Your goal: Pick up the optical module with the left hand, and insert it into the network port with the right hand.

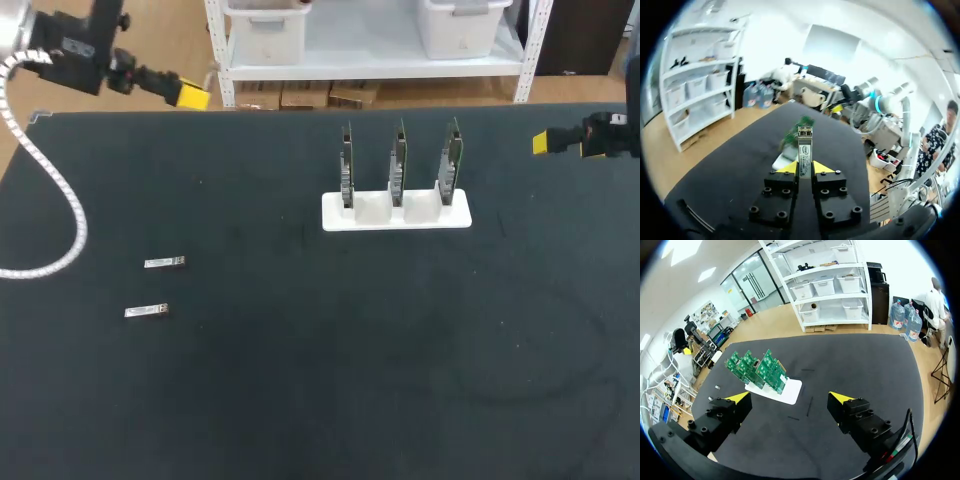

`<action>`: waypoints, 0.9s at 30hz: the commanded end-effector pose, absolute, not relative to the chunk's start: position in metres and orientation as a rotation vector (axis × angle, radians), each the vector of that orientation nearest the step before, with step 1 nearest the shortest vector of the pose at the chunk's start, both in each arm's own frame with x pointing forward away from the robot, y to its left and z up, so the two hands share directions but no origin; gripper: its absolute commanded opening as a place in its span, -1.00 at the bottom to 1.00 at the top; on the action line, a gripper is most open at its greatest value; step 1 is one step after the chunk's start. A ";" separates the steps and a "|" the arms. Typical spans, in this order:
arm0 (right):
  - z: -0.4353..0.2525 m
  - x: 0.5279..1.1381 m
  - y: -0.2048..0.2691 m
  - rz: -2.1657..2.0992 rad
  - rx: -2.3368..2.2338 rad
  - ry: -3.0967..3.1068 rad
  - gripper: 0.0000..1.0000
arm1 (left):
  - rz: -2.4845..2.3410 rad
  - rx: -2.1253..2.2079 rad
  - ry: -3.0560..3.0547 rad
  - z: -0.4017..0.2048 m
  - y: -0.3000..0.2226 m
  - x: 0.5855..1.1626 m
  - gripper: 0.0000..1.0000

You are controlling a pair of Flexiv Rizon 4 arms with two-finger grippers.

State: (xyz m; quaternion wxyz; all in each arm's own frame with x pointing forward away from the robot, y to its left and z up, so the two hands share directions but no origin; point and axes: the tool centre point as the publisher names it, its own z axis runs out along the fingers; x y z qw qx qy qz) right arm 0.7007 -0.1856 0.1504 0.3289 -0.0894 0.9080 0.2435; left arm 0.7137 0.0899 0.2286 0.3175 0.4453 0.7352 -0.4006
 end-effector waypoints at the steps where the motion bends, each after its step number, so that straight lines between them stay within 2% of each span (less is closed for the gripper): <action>1: 0.151 0.700 -0.185 0.633 -0.231 2.376 1.00 | -1.095 1.046 1.810 0.223 0.066 0.710 -1.00; 8: 0.151 0.700 -0.185 0.633 -0.231 2.376 1.00 | -1.105 1.007 1.815 0.231 0.030 0.715 -1.00; 23: 0.151 0.700 -0.185 0.633 -0.231 2.376 1.00 | -1.077 1.001 1.842 0.228 0.033 0.714 -1.00; 27: 0.151 0.700 -0.185 0.633 -0.231 2.376 1.00 | -1.068 1.094 1.781 0.227 0.020 0.706 -1.00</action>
